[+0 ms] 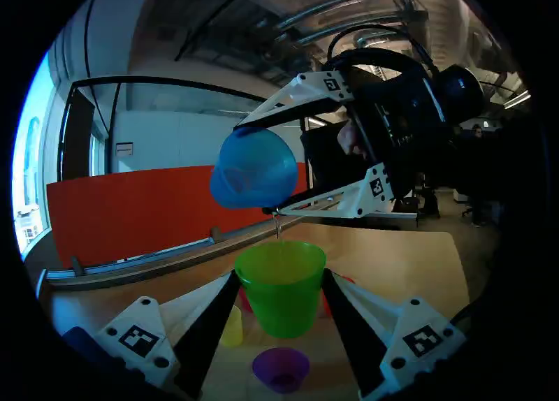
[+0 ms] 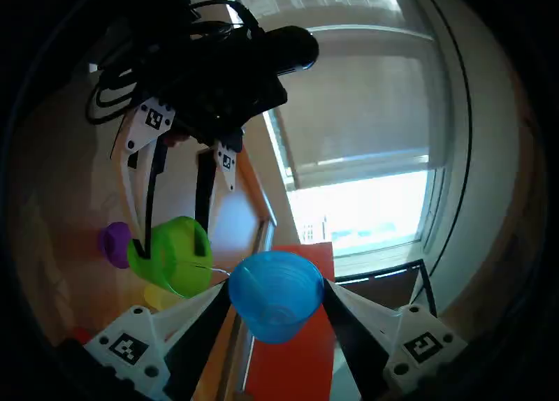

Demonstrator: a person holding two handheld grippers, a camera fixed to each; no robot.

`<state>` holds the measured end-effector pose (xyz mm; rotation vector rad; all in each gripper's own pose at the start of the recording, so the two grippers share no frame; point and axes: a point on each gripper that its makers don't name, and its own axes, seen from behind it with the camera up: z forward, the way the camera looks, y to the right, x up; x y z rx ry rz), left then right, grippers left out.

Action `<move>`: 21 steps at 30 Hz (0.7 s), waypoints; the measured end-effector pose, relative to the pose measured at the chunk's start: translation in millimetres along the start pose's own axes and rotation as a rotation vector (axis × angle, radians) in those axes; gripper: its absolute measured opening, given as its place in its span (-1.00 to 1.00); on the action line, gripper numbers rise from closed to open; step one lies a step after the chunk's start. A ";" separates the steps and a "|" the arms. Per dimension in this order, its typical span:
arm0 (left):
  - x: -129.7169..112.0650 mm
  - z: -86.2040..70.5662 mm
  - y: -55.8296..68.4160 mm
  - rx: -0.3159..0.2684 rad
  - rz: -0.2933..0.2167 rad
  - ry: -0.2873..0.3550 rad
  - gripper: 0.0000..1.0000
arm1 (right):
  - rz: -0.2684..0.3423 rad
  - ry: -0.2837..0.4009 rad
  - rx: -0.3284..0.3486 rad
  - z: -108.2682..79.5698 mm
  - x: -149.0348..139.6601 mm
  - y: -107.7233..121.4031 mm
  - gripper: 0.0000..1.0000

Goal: Pour water

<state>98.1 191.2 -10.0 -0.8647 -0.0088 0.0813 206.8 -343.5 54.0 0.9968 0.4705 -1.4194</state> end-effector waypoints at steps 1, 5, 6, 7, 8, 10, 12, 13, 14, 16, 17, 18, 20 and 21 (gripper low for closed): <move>0.1 0.0 0.0 0.000 0.000 0.000 0.69 | -0.002 0.000 0.000 -0.2 0.3 -0.2 0.83; 0.3 -0.1 0.2 0.000 0.001 0.001 0.69 | -0.011 -0.001 -0.002 -0.8 2.1 -0.9 0.84; 0.4 -0.1 0.3 0.000 0.001 0.001 0.69 | -0.013 -0.001 -0.002 -1.1 2.7 -1.1 0.84; 0.4 -0.1 0.4 0.000 0.001 0.001 0.69 | -0.014 -0.001 -0.002 -1.4 3.3 -1.1 0.84; 0.5 0.0 0.5 0.000 0.001 0.001 0.69 | -0.016 0.000 -0.003 -1.7 3.8 -1.2 0.84; 0.5 -0.1 0.6 0.000 0.002 0.000 0.69 | -0.019 0.000 -0.004 -2.2 4.4 -1.3 0.83; 0.4 0.0 0.6 0.001 0.003 -0.001 0.69 | -0.024 -0.001 -0.005 -2.6 4.7 -1.4 0.83; 0.2 0.0 0.5 0.001 0.003 -0.001 0.69 | -0.027 -0.001 -0.006 -2.8 4.6 -1.4 0.83; 0.0 0.1 0.4 0.002 0.004 -0.001 0.69 | -0.029 -0.002 -0.007 -2.9 4.5 -1.5 0.84; -0.1 0.2 0.2 0.001 0.003 -0.001 0.69 | -0.033 -0.002 -0.007 -3.4 4.4 -1.5 0.83; -0.1 0.2 0.1 0.001 0.002 0.000 0.69 | -0.035 -0.002 -0.007 -3.7 4.3 -1.5 0.83; 0.0 0.2 0.0 0.001 0.002 -0.001 0.69 | -0.037 -0.003 -0.008 -3.9 4.2 -1.5 0.83; 0.2 0.1 -0.2 0.002 0.003 -0.001 0.69 | -0.042 -0.003 -0.009 -4.4 4.1 -1.4 0.84; 0.1 0.2 -0.2 0.002 0.003 -0.001 0.69 | -0.045 -0.003 -0.010 -4.5 4.3 -1.6 0.84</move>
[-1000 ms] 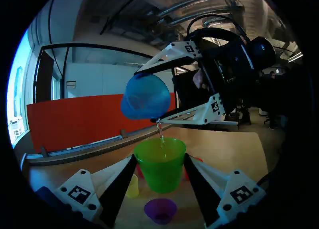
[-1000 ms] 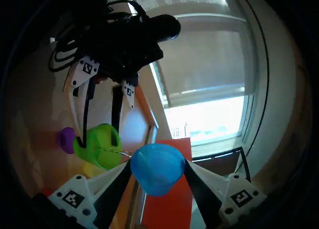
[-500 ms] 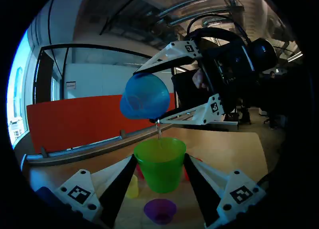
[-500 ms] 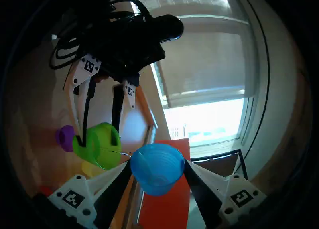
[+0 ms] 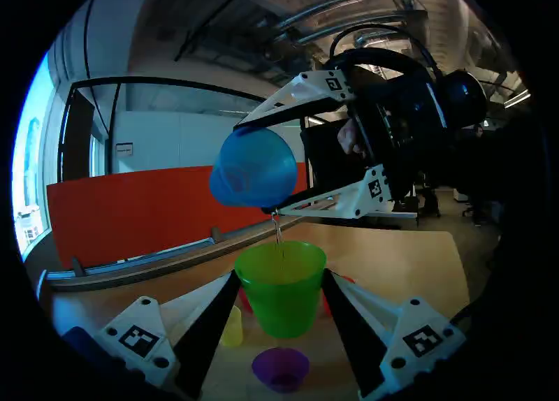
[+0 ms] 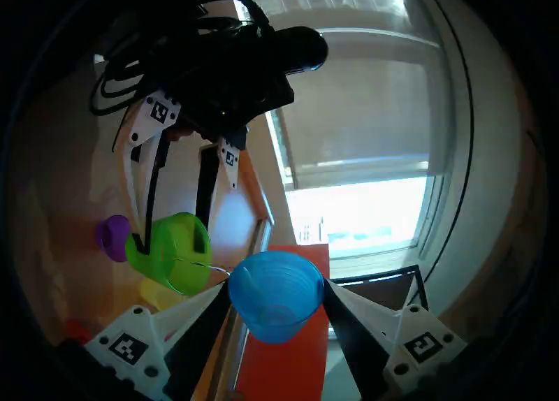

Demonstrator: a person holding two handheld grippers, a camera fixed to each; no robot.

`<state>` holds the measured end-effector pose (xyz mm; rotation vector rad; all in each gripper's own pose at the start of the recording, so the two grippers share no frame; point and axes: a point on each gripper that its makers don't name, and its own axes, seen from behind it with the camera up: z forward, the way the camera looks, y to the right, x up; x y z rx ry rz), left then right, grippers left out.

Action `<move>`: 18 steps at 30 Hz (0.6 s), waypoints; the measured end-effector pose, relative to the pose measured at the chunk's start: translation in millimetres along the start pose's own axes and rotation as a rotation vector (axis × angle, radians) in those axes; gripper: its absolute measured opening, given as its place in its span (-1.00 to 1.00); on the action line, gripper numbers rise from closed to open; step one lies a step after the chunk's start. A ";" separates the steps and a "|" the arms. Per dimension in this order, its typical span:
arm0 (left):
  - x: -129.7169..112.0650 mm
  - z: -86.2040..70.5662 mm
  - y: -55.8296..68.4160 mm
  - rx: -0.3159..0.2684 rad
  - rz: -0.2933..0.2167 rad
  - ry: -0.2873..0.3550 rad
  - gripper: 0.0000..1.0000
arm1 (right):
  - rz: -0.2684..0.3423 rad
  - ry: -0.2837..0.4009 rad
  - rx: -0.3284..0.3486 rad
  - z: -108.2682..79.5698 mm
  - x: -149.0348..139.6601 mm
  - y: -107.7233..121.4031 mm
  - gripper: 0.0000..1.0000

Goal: Pour water

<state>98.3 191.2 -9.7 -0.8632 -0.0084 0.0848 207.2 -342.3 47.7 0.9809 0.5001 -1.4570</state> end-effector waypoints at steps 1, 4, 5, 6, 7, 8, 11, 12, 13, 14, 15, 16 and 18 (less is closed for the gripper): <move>-0.1 0.1 0.1 0.000 0.001 0.000 0.69 | -0.002 0.000 -0.001 0.0 0.2 -0.2 0.83; -0.3 0.3 0.4 0.000 0.002 -0.001 0.69 | -0.007 0.000 -0.002 0.0 1.1 -0.9 0.83; -0.3 0.3 0.6 -0.001 0.001 -0.001 0.70 | -0.008 0.000 -0.003 0.0 1.5 -1.2 0.83; -0.2 0.3 0.7 -0.001 0.001 -0.001 0.69 | -0.009 0.001 -0.003 0.0 2.1 -1.4 0.84; -0.1 0.2 0.7 -0.001 0.001 -0.001 0.69 | -0.009 0.001 -0.003 0.0 2.7 -1.5 0.84; 0.0 0.2 0.8 -0.001 0.001 -0.001 0.69 | -0.009 0.002 -0.003 -0.1 3.3 -1.7 0.84; -0.1 0.2 0.5 0.000 0.001 0.000 0.69 | -0.011 0.003 -0.005 -0.5 5.3 -1.8 0.83; -0.1 0.2 0.2 0.000 0.001 0.000 0.69 | -0.013 0.003 -0.005 -0.8 6.1 -1.9 0.83; -0.1 0.2 0.0 0.001 0.001 -0.001 0.69 | -0.014 0.003 -0.005 -1.1 6.8 -1.9 0.83; 0.0 0.2 -0.2 0.001 0.001 -0.001 0.69 | -0.015 0.003 -0.005 -1.3 7.6 -2.0 0.83; 0.0 0.2 -0.4 0.001 0.001 -0.001 0.69 | -0.017 0.003 -0.005 -1.7 8.6 -2.2 0.83; 0.1 0.2 -0.4 0.001 0.001 0.000 0.69 | -0.019 0.004 -0.004 -2.0 9.5 -2.4 0.83; 0.3 0.2 -0.4 0.001 0.001 0.000 0.69 | -0.023 0.004 -0.004 -2.5 11.1 -2.7 0.83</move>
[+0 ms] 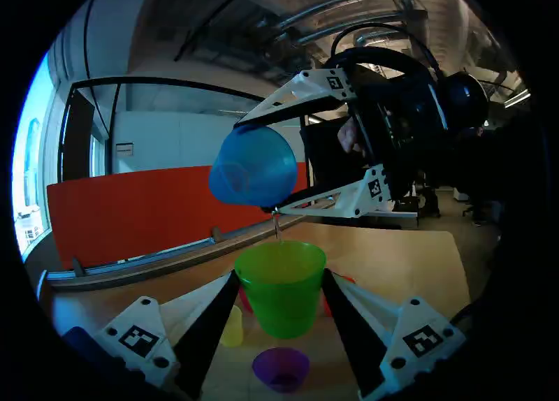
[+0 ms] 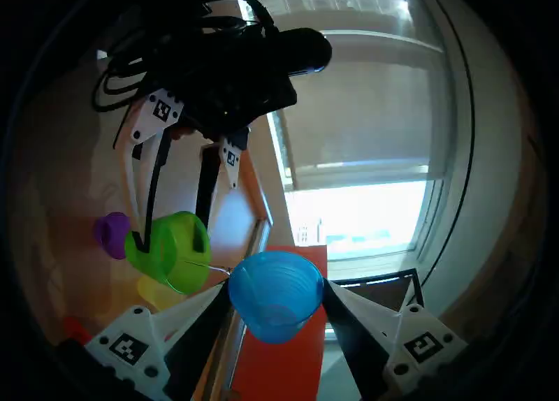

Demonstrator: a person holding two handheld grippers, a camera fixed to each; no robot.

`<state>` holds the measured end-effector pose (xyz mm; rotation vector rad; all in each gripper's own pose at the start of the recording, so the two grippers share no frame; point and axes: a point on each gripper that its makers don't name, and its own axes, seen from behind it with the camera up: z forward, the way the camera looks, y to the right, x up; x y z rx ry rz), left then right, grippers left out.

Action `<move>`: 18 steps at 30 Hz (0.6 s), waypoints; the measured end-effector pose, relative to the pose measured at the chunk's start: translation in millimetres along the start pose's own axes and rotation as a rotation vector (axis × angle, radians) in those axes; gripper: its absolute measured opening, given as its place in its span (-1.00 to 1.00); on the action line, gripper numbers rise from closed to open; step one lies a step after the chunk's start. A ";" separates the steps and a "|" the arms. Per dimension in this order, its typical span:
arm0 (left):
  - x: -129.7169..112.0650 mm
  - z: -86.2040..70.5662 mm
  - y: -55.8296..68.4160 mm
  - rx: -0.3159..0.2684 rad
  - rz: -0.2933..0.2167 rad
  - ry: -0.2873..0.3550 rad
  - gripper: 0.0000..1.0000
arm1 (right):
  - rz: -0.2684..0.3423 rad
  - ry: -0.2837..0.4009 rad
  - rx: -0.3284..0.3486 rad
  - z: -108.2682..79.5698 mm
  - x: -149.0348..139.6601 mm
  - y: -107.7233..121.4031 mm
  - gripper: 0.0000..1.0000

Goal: Pour water

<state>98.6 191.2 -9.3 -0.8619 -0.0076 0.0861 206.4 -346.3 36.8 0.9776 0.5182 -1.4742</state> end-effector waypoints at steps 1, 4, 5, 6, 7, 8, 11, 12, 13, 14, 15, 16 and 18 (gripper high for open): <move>0.2 0.0 0.2 0.000 0.000 0.000 0.69 | -0.003 -0.001 0.000 -0.2 0.7 0.0 0.83; 0.1 0.0 0.3 0.000 0.001 0.001 0.69 | -0.009 -0.001 -0.001 -0.7 2.3 -0.4 0.83; 0.0 0.0 0.3 0.000 0.001 0.001 0.69 | -0.012 -0.001 -0.001 -0.8 2.8 -0.5 0.83; -0.2 0.0 0.2 0.000 0.001 0.001 0.69 | -0.013 -0.002 -0.001 -0.9 2.9 -0.6 0.83; -0.4 0.1 0.1 0.000 0.001 0.001 0.69 | -0.015 -0.002 -0.001 -1.0 2.9 -0.7 0.83; -0.5 0.2 0.1 0.000 0.001 0.001 0.69 | -0.017 -0.002 -0.001 -1.0 2.9 -0.8 0.83; -0.2 0.1 0.3 0.000 0.000 0.001 0.70 | -0.021 -0.003 -0.003 -0.9 1.8 -0.2 0.83; -0.1 0.0 0.5 0.000 0.000 0.002 0.69 | -0.022 -0.003 -0.004 -0.9 1.4 0.1 0.84; 0.1 0.0 0.8 -0.001 0.001 0.002 0.69 | -0.024 -0.003 -0.004 -0.8 0.8 0.4 0.84; 0.2 -0.1 1.0 -0.001 0.001 0.003 0.69 | -0.026 -0.004 -0.004 -0.7 0.3 0.7 0.84; 0.3 -0.1 1.0 -0.001 0.001 0.003 0.69 | -0.028 -0.004 -0.005 -0.6 -0.1 0.9 0.84; 0.5 -0.1 1.0 -0.002 0.001 0.003 0.69 | -0.030 -0.004 -0.005 -0.5 -0.6 1.1 0.83; 0.4 -0.1 0.8 -0.002 0.001 0.004 0.69 | -0.033 -0.004 -0.005 -0.3 -1.4 1.3 0.83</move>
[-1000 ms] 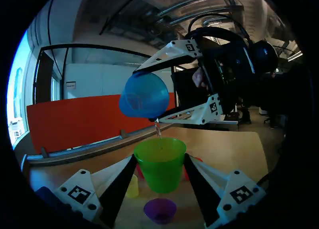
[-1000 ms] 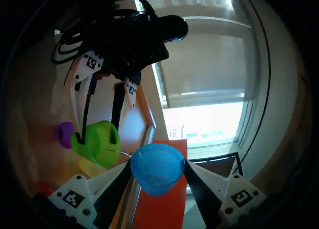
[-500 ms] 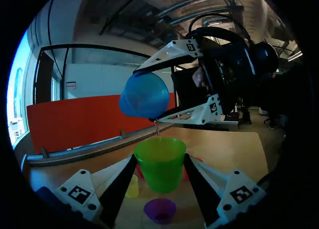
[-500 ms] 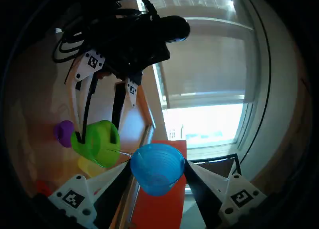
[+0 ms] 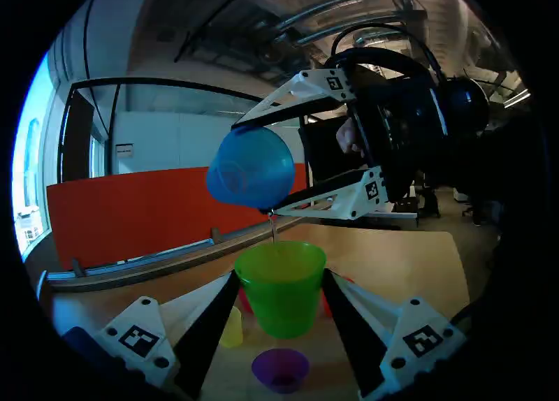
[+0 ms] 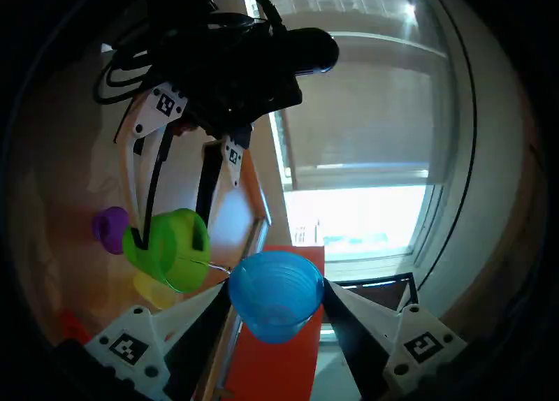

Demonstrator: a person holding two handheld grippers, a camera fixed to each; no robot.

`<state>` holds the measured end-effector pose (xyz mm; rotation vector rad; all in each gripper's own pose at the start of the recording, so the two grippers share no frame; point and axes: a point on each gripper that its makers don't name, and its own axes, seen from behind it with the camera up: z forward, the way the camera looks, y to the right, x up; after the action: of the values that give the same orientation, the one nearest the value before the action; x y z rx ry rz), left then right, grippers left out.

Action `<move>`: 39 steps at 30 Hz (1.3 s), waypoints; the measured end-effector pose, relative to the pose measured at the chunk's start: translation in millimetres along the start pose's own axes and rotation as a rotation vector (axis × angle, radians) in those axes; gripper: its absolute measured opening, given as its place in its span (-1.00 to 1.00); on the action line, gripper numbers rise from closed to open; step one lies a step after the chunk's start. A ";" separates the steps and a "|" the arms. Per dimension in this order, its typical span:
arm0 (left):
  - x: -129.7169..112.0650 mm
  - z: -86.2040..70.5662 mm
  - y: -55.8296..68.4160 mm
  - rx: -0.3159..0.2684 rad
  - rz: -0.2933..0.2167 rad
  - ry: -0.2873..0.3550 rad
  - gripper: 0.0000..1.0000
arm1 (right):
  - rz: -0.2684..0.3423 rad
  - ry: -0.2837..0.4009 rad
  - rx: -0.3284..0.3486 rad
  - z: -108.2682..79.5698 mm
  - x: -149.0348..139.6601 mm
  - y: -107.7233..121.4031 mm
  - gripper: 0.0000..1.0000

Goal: Pour water

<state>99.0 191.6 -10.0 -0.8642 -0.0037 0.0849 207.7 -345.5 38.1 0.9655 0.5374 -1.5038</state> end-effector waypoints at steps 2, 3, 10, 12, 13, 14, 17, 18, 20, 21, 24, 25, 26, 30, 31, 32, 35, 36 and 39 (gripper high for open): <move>-0.5 -0.1 -0.4 0.001 0.000 0.000 0.69 | -0.005 0.000 -0.001 0.2 -0.6 0.1 0.83; -0.5 -0.1 -0.6 0.001 0.000 0.000 0.69 | -0.006 0.000 0.000 0.2 -0.8 0.0 0.83; 0.7 -0.8 -0.6 -0.001 0.002 0.002 0.69 | -0.013 0.006 0.002 0.1 0.3 0.5 0.84; 1.2 -0.9 -0.6 -0.001 0.002 0.003 0.69 | -0.017 0.006 0.002 0.0 0.8 1.0 0.83; 1.5 -0.9 -0.5 -0.001 0.002 0.003 0.69 | -0.019 0.006 0.002 0.1 1.0 1.2 0.83; 1.7 -1.0 -0.5 -0.001 0.003 0.003 0.69 | -0.021 0.006 0.002 0.1 1.1 1.3 0.83; 1.7 -1.3 -0.8 -0.001 0.003 0.005 0.69 | -0.030 0.006 0.000 -0.1 2.3 2.2 0.83; 1.7 -1.4 -1.1 0.000 0.003 0.005 0.69 | -0.033 0.006 0.000 -0.2 2.5 2.2 0.84; 1.6 -1.6 -1.6 0.001 0.002 0.005 0.69 | -0.039 0.004 0.000 -0.2 2.7 2.2 0.84; 1.8 -1.6 -1.7 0.001 0.002 0.006 0.69 | -0.042 0.004 0.000 -0.1 3.0 2.0 0.84; 2.4 -1.5 -1.8 0.002 0.003 0.007 0.69 | -0.051 0.005 -0.001 -0.1 4.3 1.6 0.83; 2.7 -1.5 -1.8 0.002 0.003 0.007 0.69 | -0.055 0.006 -0.002 -0.1 4.8 1.6 0.83; 3.0 -1.4 -1.7 0.002 0.004 0.008 0.69 | -0.058 0.006 -0.003 -0.1 5.3 1.6 0.83; 3.1 -1.2 -2.0 0.002 0.004 0.009 0.69 | -0.071 0.004 -0.004 -0.2 5.4 1.5 0.84; 3.0 -1.2 -2.1 0.002 0.004 0.009 0.70 | -0.074 0.004 -0.004 -0.1 5.3 1.4 0.83; 2.9 -1.3 -2.2 0.003 0.004 0.008 0.69 | -0.077 0.003 -0.005 0.0 5.2 1.4 0.83; 2.8 -1.6 -2.2 0.004 0.005 0.008 0.69 | -0.084 0.002 -0.006 0.2 5.1 1.2 0.84; 2.8 -1.7 -2.2 0.004 0.005 0.008 0.69 | -0.086 0.002 -0.006 0.3 5.1 1.2 0.84; 3.0 -2.0 -2.0 0.004 0.005 0.009 0.69 | -0.093 0.001 -0.008 0.5 5.0 1.4 0.84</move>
<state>102.2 189.1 -9.8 -0.8611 0.0067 0.0856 209.1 -349.1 34.5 0.9468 0.5955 -1.5829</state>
